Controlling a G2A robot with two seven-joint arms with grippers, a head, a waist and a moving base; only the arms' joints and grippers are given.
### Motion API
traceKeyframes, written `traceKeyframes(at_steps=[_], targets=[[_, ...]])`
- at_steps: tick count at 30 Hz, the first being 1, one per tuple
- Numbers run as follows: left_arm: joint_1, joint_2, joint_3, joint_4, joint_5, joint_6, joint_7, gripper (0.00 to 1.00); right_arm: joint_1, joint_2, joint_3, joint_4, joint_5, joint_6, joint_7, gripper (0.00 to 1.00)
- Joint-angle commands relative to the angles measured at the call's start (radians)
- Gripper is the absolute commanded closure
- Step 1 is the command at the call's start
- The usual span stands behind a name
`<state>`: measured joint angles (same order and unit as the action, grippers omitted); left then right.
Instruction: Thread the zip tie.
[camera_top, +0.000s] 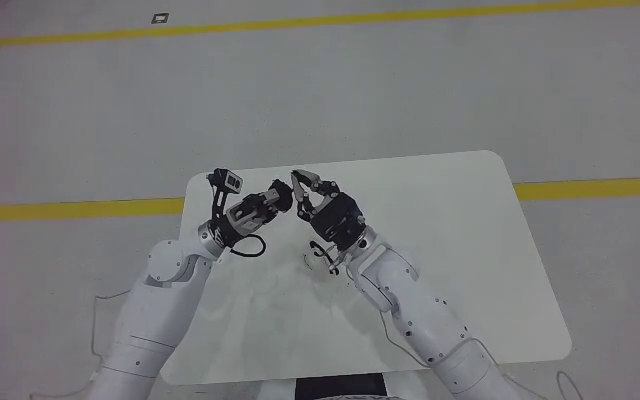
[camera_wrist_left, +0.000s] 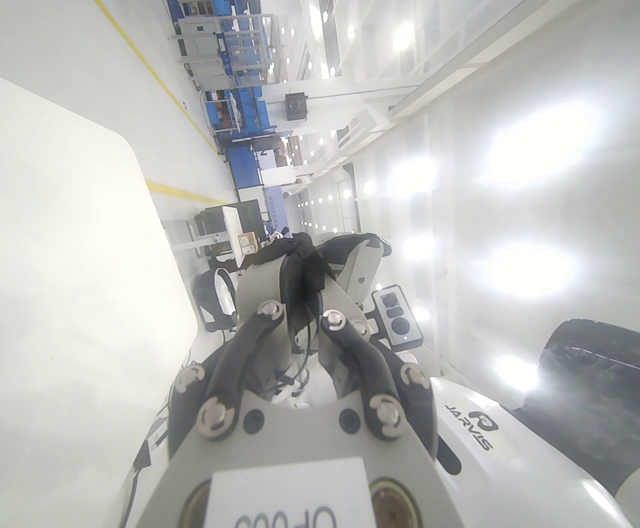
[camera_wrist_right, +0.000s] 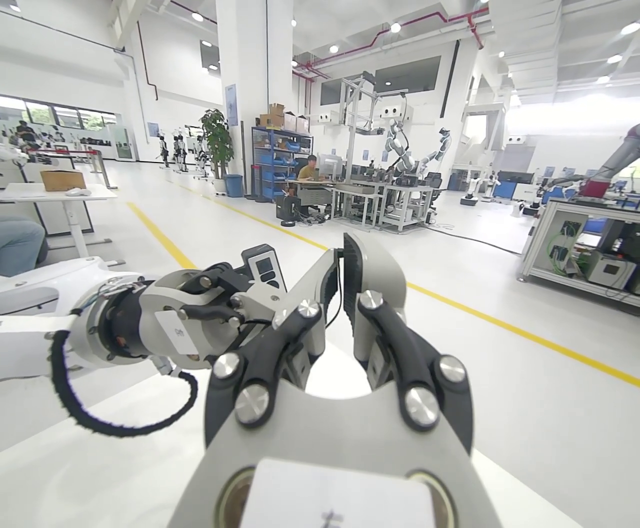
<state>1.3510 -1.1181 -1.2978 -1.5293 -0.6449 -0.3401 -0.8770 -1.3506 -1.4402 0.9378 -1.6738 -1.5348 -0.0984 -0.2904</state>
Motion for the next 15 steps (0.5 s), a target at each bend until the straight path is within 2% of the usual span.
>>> traceKeyframes(at_steps=[1, 15], targets=[[0.002, 0.001, -0.001, -0.004, -0.001, 0.0, 0.0, 1.0, -0.002, 0.0, -0.001, 0.002, -0.002, 0.001, -0.001, 1.0], [0.017, 0.004, -0.009, -0.029, -0.003, 0.0, -0.004, 1.0, -0.012, -0.002, -0.01, 0.006, -0.001, 0.01, -0.001, 1.0]])
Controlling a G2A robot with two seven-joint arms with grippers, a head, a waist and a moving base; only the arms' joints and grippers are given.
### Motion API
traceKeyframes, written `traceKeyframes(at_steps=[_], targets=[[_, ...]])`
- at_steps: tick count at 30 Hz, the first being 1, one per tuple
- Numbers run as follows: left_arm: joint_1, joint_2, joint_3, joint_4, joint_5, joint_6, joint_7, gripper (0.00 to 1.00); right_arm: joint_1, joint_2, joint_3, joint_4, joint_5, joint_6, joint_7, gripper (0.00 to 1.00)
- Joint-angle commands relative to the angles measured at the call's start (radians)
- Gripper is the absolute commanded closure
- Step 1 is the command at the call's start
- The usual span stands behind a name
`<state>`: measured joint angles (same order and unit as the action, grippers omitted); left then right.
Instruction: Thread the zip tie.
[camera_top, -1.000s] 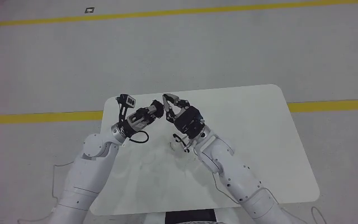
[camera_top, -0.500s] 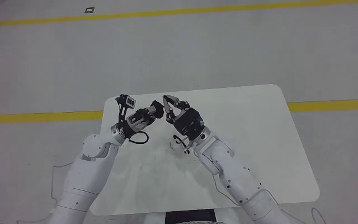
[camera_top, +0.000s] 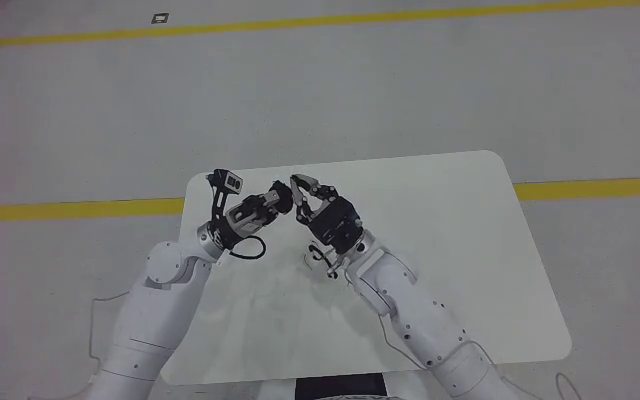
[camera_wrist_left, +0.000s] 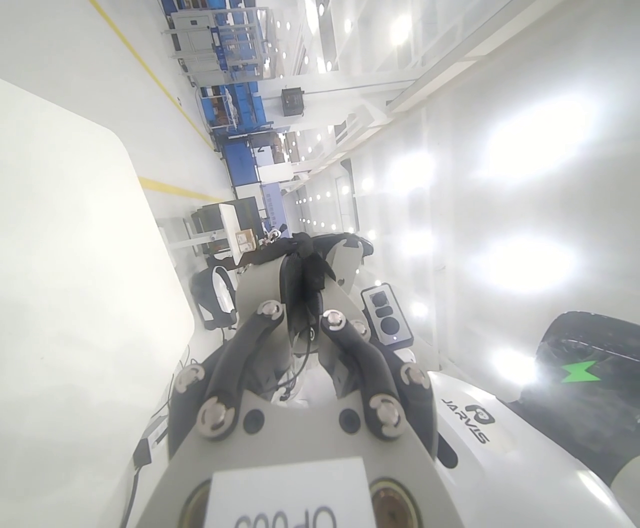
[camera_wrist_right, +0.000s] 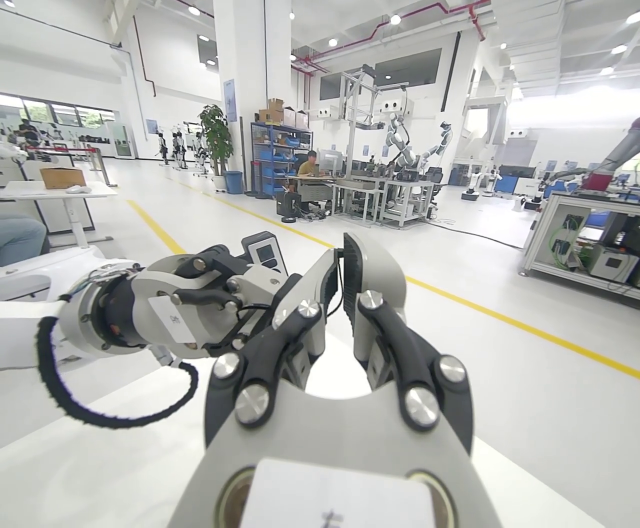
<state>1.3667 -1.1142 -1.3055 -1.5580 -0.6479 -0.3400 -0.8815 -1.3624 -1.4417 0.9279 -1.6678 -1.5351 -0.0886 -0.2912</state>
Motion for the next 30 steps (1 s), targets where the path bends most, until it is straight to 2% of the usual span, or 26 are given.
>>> traceKeyframes(at_steps=[1, 2, 3, 4, 8, 11, 14, 17, 19, 25, 28, 30], targets=[[0.002, 0.001, -0.003, -0.001, -0.001, 0.0, 0.002, 1.0, -0.001, 0.0, 0.0, -0.001, 0.0, 0.001, 0.0, 1.0], [0.003, 0.001, -0.004, 0.0, -0.002, 0.0, 0.004, 1.0, -0.002, 0.0, 0.0, -0.001, 0.0, 0.001, 0.0, 0.97], [0.005, 0.001, -0.006, 0.001, -0.005, 0.0, 0.009, 1.0, -0.004, 0.0, 0.0, -0.003, 0.001, 0.004, 0.0, 0.62], [0.006, 0.001, -0.007, 0.003, -0.008, 0.0, 0.013, 1.0, -0.005, 0.0, 0.001, -0.004, 0.002, 0.008, 0.0, 0.0], [0.01, 0.001, -0.017, 0.012, -0.04, 0.006, 0.037, 1.0, -0.009, 0.001, 0.009, -0.014, -0.002, 0.018, -0.007, 0.0], [0.013, 0.0, -0.026, 0.019, -0.099, 0.031, 0.048, 1.0, -0.009, 0.004, 0.024, -0.018, -0.018, 0.018, -0.015, 0.0], [0.015, 0.001, -0.035, 0.027, -0.145, 0.068, 0.048, 1.0, -0.004, 0.011, 0.039, -0.017, -0.035, 0.016, -0.02, 0.0], [0.014, 0.002, -0.037, 0.033, -0.177, 0.135, 0.041, 1.0, 0.012, 0.026, 0.04, -0.005, -0.035, 0.021, -0.027, 0.0], [0.013, 0.003, -0.038, 0.032, -0.168, 0.139, 0.035, 1.0, 0.016, 0.034, 0.035, 0.002, -0.035, 0.031, -0.03, 0.0], [0.013, 0.003, -0.038, 0.032, -0.168, 0.139, 0.035, 1.0, 0.016, 0.034, 0.035, 0.002, -0.035, 0.031, -0.03, 0.0], [0.02, -0.006, -0.037, 0.04, -0.349, 0.23, 0.09, 1.0, 0.017, 0.034, 0.036, 0.003, -0.035, 0.032, -0.027, 0.0], [0.021, -0.01, -0.041, 0.05, -0.467, 0.293, 0.104, 1.0, 0.052, 0.051, 0.025, 0.029, -0.035, 0.04, -0.001, 0.0]])
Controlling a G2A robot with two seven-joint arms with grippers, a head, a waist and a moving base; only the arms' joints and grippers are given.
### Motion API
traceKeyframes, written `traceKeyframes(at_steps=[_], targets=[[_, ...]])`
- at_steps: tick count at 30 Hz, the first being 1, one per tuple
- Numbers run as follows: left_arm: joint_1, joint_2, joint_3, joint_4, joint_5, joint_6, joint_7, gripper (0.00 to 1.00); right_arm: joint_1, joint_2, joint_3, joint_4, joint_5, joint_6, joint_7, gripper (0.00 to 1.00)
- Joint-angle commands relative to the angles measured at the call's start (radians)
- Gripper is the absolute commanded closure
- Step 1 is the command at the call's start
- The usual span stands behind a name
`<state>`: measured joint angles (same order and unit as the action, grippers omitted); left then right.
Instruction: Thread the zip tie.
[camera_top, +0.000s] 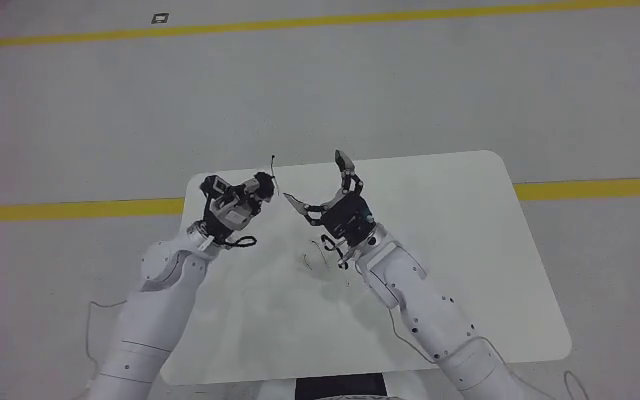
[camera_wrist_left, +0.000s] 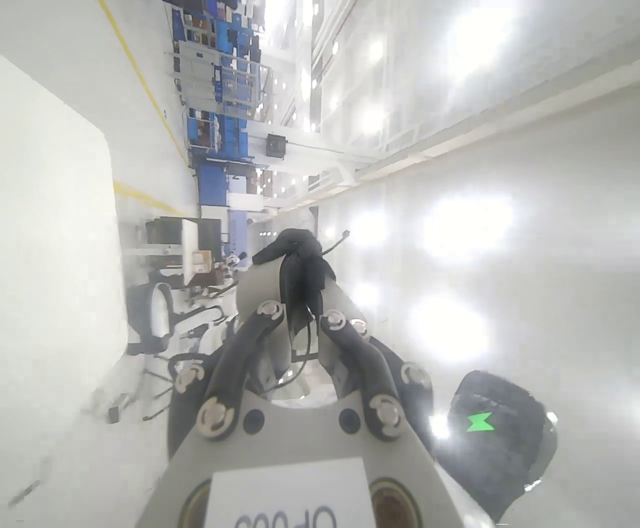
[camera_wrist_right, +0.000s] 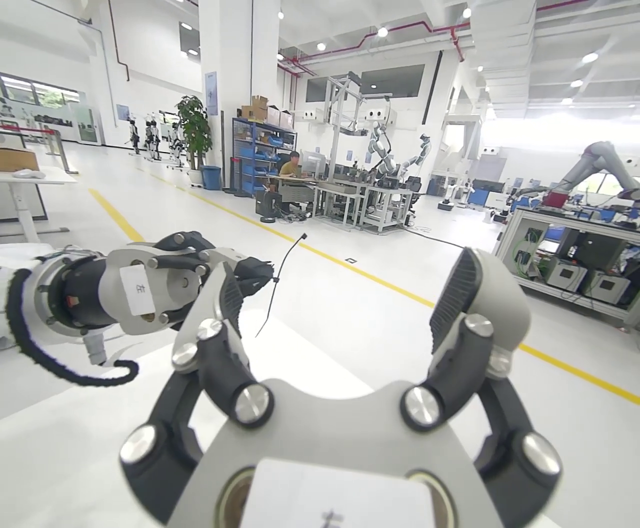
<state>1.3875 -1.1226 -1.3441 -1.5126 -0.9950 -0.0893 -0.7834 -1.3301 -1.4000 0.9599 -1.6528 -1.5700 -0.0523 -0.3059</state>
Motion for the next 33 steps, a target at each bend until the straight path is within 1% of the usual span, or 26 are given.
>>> traceKeyframes(at_steps=[1, 2, 4, 5, 7, 8, 10, 11, 12, 13, 19, 20, 22, 24, 27, 30, 33], targets=[[0.0, -0.004, -0.006, 0.008, -0.18, 0.079, 0.005, 1.0, 0.042, 0.024, -0.027, 0.027, 0.0, 0.014, 0.024, 0.0], [0.002, -0.006, -0.01, 0.011, -0.231, 0.105, 0.005, 1.0, 0.055, 0.035, -0.043, 0.033, 0.0, 0.029, 0.023, 0.0], [0.003, -0.008, -0.014, 0.013, -0.314, 0.174, -0.001, 1.0, 0.087, 0.063, -0.088, 0.054, 0.0, 0.06, 0.027, 0.0], [0.005, -0.008, -0.016, 0.015, -0.336, 0.191, 0.0, 1.0, 0.104, 0.076, -0.111, 0.063, 0.0, 0.073, 0.032, 0.0], [0.007, -0.008, -0.015, 0.019, -0.377, 0.253, 0.0, 1.0, 0.133, 0.1, -0.158, 0.079, 0.0, 0.106, 0.036, 0.0], [0.006, -0.007, -0.017, 0.021, -0.376, 0.275, 0.002, 1.0, 0.149, 0.114, -0.187, 0.087, 0.0, 0.127, 0.038, 0.0], [0.009, -0.007, -0.015, 0.027, -0.4, 0.323, 0.004, 1.0, 0.172, 0.133, -0.228, 0.104, 0.0, 0.156, 0.044, 0.0], [0.008, -0.006, -0.018, 0.026, -0.402, 0.332, 0.004, 1.0, 0.19, 0.145, -0.258, 0.112, 0.0, 0.167, 0.049, 0.0], [0.007, -0.005, -0.018, 0.02, -0.389, 0.329, -0.005, 1.0, 0.195, 0.15, -0.269, 0.113, 0.0, 0.172, 0.05, 0.0], [0.006, -0.005, -0.019, 0.016, -0.376, 0.321, -0.012, 1.0, 0.195, 0.15, -0.269, 0.113, 0.0, 0.172, 0.05, 0.0], [0.006, -0.005, -0.019, 0.016, -0.376, 0.321, -0.012, 1.0, 0.193, 0.15, -0.269, 0.112, 0.0, 0.171, 0.051, 0.0], [0.007, -0.006, -0.016, 0.013, -0.371, 0.316, 0.003, 1.0, 0.19, 0.149, -0.268, 0.108, 0.0, 0.169, 0.052, 0.0], [0.014, -0.01, -0.007, 0.008, -0.429, 0.341, 0.019, 1.0, 0.187, 0.147, -0.27, 0.105, 0.0, 0.162, 0.052, 0.0], [0.016, -0.012, -0.007, 0.007, -0.473, 0.368, 0.03, 1.0, 0.183, 0.144, -0.271, 0.105, 0.0, 0.161, 0.05, 0.0], [0.021, -0.014, -0.008, 0.006, -0.51, 0.393, 0.042, 1.0, 0.175, 0.138, -0.269, 0.102, 0.008, 0.156, 0.041, 0.0], [0.023, -0.015, -0.008, 0.003, -0.541, 0.414, 0.05, 1.0, 0.172, 0.131, -0.267, 0.104, 0.013, 0.146, 0.036, 0.0], [0.022, -0.015, -0.006, -0.002, -0.521, 0.418, 0.054, 1.0, 0.172, 0.124, -0.265, 0.107, 0.015, 0.14, 0.034, 0.0]])
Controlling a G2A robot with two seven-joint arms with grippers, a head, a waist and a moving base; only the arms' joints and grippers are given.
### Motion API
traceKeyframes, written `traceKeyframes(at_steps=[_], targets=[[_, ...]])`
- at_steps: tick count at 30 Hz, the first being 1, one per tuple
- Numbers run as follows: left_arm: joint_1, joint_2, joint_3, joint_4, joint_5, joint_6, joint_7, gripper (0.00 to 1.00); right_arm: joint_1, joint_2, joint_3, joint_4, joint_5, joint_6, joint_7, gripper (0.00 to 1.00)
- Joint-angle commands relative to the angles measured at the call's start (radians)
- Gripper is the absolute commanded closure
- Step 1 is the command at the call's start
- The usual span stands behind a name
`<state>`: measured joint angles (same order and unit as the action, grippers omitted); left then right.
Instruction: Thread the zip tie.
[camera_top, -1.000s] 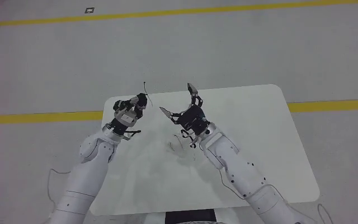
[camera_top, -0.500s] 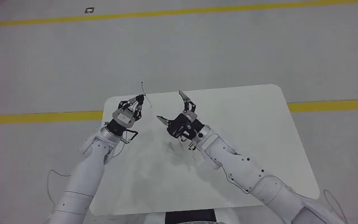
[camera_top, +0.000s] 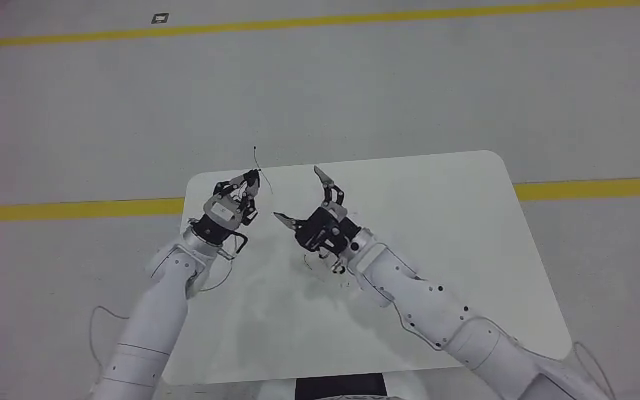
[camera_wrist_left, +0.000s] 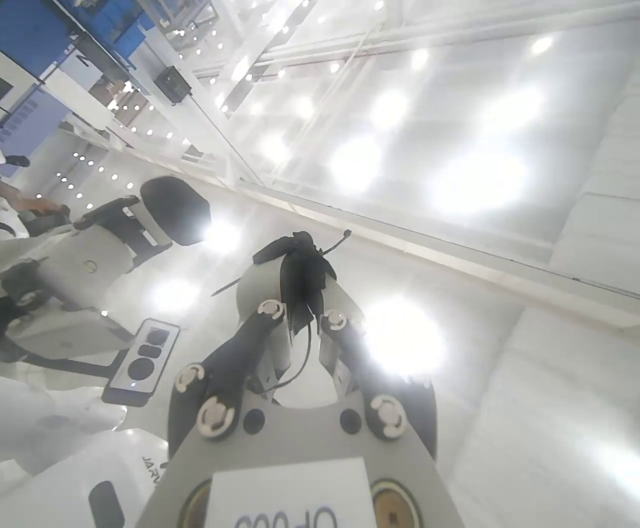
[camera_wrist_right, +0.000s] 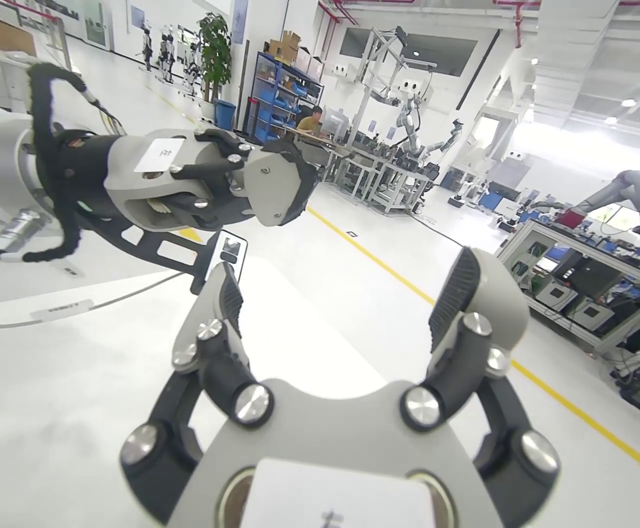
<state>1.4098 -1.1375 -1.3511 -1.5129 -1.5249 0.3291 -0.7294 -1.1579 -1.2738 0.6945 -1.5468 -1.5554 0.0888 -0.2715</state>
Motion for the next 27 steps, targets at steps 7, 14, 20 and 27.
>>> traceKeyframes(at_steps=[7, 14, 20, 27], targets=[[0.0, 0.0, 0.001, -0.001, 0.009, 0.0, 0.0, 1.0, 0.003, -0.019, 0.0, 0.006, -0.001, -0.018, -0.008, 0.57], [0.0, 0.0, 0.001, -0.001, 0.009, 0.0, 0.0, 1.0, 0.004, -0.032, 0.003, 0.015, -0.01, -0.036, -0.005, 0.68], [0.0, 0.0, 0.001, -0.001, 0.009, 0.0, 0.0, 1.0, 0.004, -0.043, 0.004, 0.021, -0.015, -0.055, -0.004, 0.73], [0.0, 0.0, 0.001, -0.001, 0.009, 0.0, 0.0, 1.0, 0.008, -0.055, 0.003, 0.032, -0.015, -0.065, -0.004, 0.73]])
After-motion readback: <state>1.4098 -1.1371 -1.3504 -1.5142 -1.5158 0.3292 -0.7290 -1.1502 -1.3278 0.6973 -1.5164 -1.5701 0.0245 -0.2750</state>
